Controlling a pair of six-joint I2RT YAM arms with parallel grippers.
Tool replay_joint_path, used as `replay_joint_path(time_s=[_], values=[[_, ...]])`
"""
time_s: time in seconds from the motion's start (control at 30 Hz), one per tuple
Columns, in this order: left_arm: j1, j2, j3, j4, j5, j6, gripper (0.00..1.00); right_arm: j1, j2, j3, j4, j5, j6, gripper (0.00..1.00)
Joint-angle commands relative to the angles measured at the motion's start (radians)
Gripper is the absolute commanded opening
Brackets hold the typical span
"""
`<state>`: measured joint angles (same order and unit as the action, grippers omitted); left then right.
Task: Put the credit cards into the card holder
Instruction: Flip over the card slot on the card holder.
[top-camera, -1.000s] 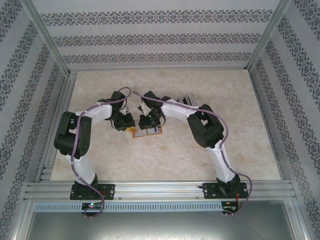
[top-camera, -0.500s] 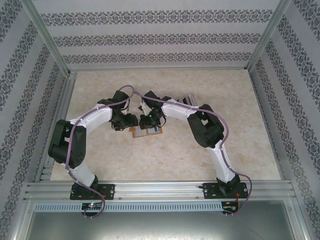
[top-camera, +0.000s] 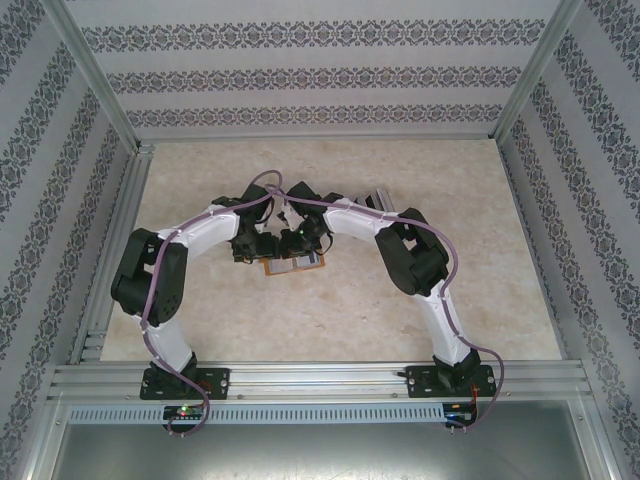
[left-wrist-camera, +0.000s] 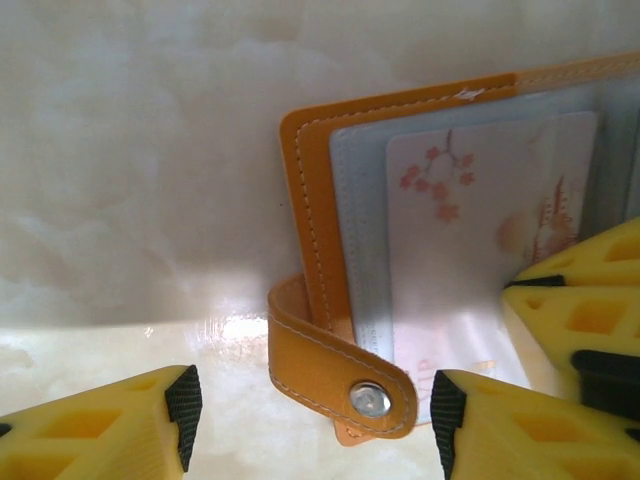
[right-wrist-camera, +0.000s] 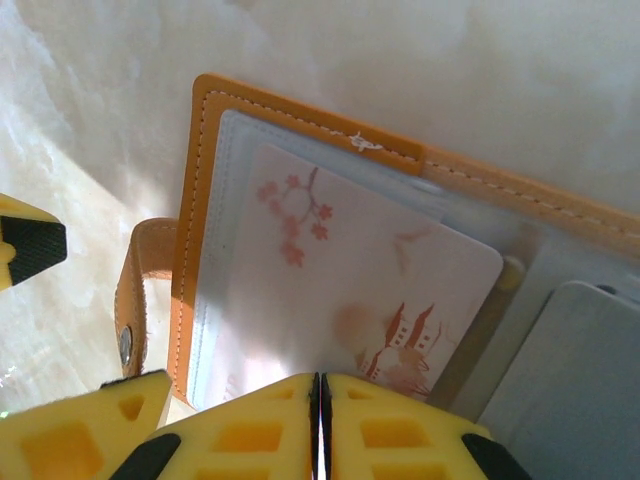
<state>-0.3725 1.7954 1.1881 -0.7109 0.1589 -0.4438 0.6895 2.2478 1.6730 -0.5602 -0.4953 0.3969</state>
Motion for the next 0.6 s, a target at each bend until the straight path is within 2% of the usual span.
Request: replay_joint_path(time_s=[0.0,0.07,0.17,0.33,0.37,0.57], values=[[-0.013,0.037,0.004,-0.011,-0.018,0.023,0.61,-0.010,-0.018,-0.022,-0.018,0.014,0.005,0.14],[-0.013,0.038,0.000,-0.003,-0.023,0.025,0.56,-0.010,-0.019,-0.022,-0.018,0.013,0.004,0.14],[-0.013,0.041,0.000,0.002,-0.027,0.027,0.44,-0.010,-0.018,-0.021,-0.020,0.014,0.005,0.14],[-0.014,0.021,0.019,0.005,-0.035,0.024,0.03,-0.009,-0.021,-0.021,-0.021,0.014,0.004,0.14],[-0.013,0.013,0.023,0.005,-0.039,0.022,0.00,-0.011,-0.022,-0.021,-0.021,0.014,0.004,0.14],[-0.009,-0.052,0.051,-0.005,-0.013,-0.001,0.00,-0.019,-0.063,-0.025,-0.016,0.002,0.009,0.15]])
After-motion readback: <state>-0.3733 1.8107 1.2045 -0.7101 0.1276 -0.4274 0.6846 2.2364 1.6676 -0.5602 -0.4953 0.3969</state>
